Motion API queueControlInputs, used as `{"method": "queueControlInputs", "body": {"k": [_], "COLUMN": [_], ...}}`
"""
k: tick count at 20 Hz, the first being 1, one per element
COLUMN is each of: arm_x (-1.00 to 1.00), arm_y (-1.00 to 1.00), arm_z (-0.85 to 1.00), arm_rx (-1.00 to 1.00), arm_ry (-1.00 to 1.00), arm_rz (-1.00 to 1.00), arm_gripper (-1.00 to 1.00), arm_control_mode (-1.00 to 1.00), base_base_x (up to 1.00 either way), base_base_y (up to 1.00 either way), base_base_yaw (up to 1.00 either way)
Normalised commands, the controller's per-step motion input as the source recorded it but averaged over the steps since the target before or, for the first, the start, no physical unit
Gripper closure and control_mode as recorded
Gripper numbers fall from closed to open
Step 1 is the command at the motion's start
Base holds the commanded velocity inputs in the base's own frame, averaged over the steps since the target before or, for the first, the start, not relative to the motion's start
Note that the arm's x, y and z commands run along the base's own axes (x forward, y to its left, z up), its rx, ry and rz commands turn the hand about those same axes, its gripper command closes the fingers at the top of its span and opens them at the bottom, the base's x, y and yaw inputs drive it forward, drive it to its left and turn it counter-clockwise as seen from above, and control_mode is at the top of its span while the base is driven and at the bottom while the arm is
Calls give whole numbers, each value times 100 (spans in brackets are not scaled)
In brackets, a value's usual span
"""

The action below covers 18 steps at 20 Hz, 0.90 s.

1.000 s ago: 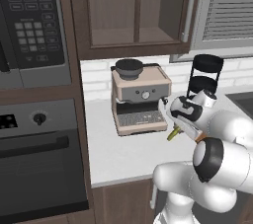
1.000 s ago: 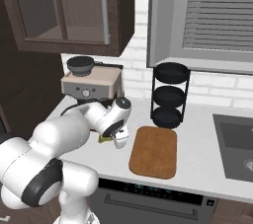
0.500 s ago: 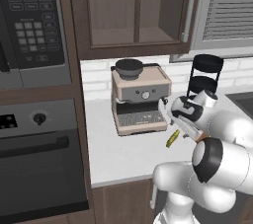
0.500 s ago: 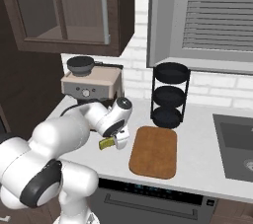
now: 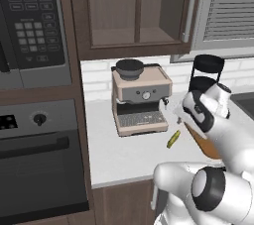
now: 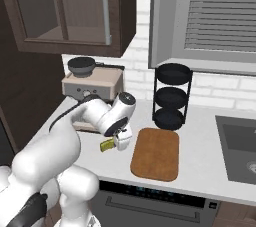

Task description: Pick up the sponge from the counter and clean the cutting board by briefly scrubbing or pressing down on the cutting board. Once finished, release the sponge.

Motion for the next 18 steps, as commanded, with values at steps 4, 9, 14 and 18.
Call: {"method": "queueControlInputs", "body": {"k": [4,9,14,18], "arm_x": [-66,-88,-95,-49], "arm_y": [0,-8,-41,-59], "arm_z": [80,41,27,37], "arm_rx": [0,0,1,6], "arm_ry": [0,-7,-19,-13], "arm_rz": [6,6,1,0], "arm_gripper": [-100,-100,-100,-100], "arm_control_mode": [-100,-100,-100,-100], "base_base_x": [0,0,0,0], "base_base_y": [0,0,0,0], "base_base_yaw": [0,0,0,0]}}
